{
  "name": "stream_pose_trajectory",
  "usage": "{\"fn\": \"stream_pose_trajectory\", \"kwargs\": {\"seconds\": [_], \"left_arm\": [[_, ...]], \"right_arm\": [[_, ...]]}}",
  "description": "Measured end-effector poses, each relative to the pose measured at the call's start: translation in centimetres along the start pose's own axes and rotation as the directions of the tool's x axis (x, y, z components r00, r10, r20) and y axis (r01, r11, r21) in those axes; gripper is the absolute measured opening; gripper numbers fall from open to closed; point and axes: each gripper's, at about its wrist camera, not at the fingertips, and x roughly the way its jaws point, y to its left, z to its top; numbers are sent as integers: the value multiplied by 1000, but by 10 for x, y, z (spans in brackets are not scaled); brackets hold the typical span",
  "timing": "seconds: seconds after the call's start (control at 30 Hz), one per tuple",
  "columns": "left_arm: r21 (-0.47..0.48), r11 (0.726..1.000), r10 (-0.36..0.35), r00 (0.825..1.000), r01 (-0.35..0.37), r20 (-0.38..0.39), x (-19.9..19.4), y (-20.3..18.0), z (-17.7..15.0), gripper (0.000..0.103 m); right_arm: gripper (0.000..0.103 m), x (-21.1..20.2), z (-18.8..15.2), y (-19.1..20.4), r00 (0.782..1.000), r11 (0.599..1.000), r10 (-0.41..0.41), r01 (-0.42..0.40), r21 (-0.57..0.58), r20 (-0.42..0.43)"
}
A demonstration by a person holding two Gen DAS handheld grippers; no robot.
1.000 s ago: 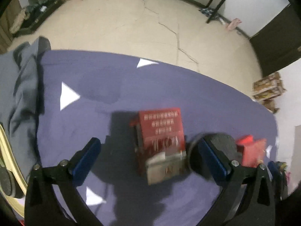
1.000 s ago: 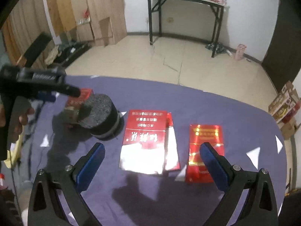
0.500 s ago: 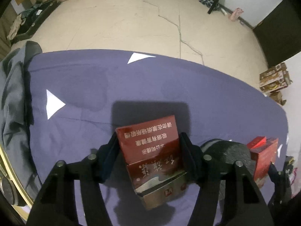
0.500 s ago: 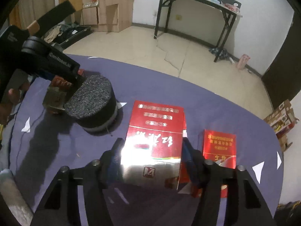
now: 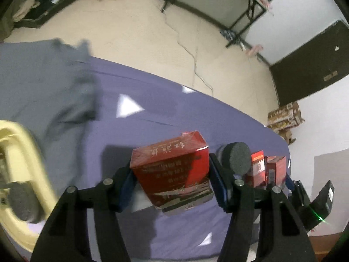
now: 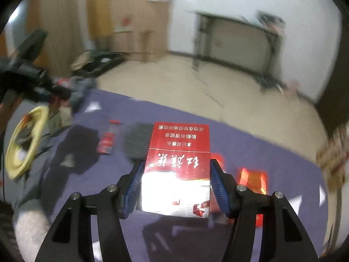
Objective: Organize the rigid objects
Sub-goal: 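Carry both red packs to the yellow tray and release them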
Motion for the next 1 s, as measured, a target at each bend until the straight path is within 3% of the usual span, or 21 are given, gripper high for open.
{"fn": "stream_pose_trajectory", "kwargs": {"seconds": [0.17,0.27,0.33,0.47,0.53,0.57,0.63,0.77,1.0], "left_arm": [[-69,994,85,993,-79,87,-76,87,-6,62],[-141,972,208,970,-190,126,-114,155,-17,62],[-184,946,293,947,-268,129,-130,195,-32,62],[-279,904,357,931,-324,73,-132,268,-65,62],[-318,889,360,932,-330,38,-127,300,-77,62],[-326,889,353,935,-323,37,-127,308,-80,62],[-338,889,343,938,-310,41,-123,322,-86,62],[-402,881,296,954,-250,56,-113,349,-85,62],[-420,878,282,957,-228,70,-95,353,-76,65]], "right_arm": [[59,-5,25,122,974,953,225,-218,-208,8],[59,11,36,192,937,904,346,-344,-253,-40],[59,31,39,241,918,874,385,-394,-285,-89],[58,64,27,316,894,807,401,-449,-384,-201],[58,72,19,335,886,780,400,-464,-420,-235],[58,77,11,345,874,760,410,-485,-432,-261],[58,88,2,360,872,747,399,-488,-451,-282],[58,108,8,390,868,748,410,-495,-442,-279],[57,118,3,407,873,752,395,-487,-445,-287]]}}
